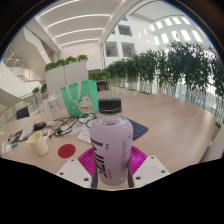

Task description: Pour water

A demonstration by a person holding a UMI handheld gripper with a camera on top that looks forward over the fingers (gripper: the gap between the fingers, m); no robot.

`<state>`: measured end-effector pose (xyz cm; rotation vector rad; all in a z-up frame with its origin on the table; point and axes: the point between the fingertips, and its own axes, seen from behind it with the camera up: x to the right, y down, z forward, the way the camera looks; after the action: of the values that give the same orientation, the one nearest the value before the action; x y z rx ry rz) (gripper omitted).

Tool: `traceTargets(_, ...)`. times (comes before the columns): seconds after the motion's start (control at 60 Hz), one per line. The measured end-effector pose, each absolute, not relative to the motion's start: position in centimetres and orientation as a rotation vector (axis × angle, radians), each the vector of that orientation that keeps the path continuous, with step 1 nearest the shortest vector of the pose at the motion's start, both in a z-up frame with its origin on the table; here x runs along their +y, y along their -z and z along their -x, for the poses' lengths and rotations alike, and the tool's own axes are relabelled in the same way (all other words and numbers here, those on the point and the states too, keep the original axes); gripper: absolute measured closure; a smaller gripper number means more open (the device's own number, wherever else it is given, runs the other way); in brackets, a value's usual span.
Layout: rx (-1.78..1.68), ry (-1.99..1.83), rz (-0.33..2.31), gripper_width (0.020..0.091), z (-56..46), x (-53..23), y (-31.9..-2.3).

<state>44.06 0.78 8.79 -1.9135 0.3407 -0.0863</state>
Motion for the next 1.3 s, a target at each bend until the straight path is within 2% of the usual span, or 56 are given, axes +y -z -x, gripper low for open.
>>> traceTargets(0.067, 0.33, 0.147, 1.872, 0.0721, -45.2, 2.6, -13.9)
traceTargets(0.217, 0.112, 0.375, 1.783, 0.0723, -42.9, 7.5, -25.4)
traceTargets(0.283, -0.059, 0.541, 1.753, 0.0723, -39.8, 9.8, -28.7)
traceTargets(0.333, -0.224, 0.691, 1.738, 0.0723, -37.1, 11.9, -29.7)
traceTargets(0.4, -0.484, 0.925, 1.713, 0.0724, -33.3, 13.9, -29.2)
traceTargets(0.417, -0.544, 0.994, 1.704, 0.0723, -32.0, 15.8, -27.6)
traceTargets(0.45, -0.699, 1.104, 1.684, 0.0725, -30.1, 15.9, -27.4)
traceTargets(0.517, -0.997, 1.271, 1.622, 0.0726, -27.2, 17.4, -24.2)
traceTargets(0.55, -1.112, 1.341, 1.59, 0.0726, -25.7, 19.0, -21.6)
traceTargets(0.633, -1.404, 1.533, 1.484, 0.0725, -24.1, 19.9, -18.1)
traceTargets(0.65, -1.475, 1.578, 1.461, 0.0724, -24.2, 18.6, -18.7)
traceTargets(0.667, -1.523, 1.616, 1.424, 0.0723, -24.1, 19.3, -17.7)
traceTargets(0.683, -1.634, 1.609, 1.4, 0.0723, -24.2, 20.1, -18.4)
traceTargets(0.717, -1.722, 1.664, 1.328, 0.072, -23.8, 20.3, -18.0)
traceTargets(0.833, -1.877, 1.802, 1.197, 0.0731, -23.5, 21.0, -18.6)
traceTargets(1.0, -1.885, 1.804, 1.178, 0.0718, -23.7, 21.4, -18.7)
traceTargets(1.067, -1.801, 1.709, 1.272, 0.0721, -23.4, 22.0, -18.8)
traceTargets(1.133, -1.559, 1.509, 1.418, 0.0718, -22.1, 23.1, -19.7)
traceTargets(1.15, -1.411, 1.485, 1.414, 0.0717, -22.2, 20.9, -19.3)
traceTargets(1.167, -1.324, 1.405, 1.465, 0.0712, -21.7, 21.9, -19.8)
traceTargets(1.183, -1.333, 1.318, 1.5, 0.0709, -21.7, 23.1, -21.7)
traceTargets(1.25, -0.934, 1.051, 1.675, 0.0668, -22.5, 23.7, -23.7)
traceTargets(1.3, -0.59, 0.784, 1.717, 0.0648, -22.3, 21.5, -23.1)
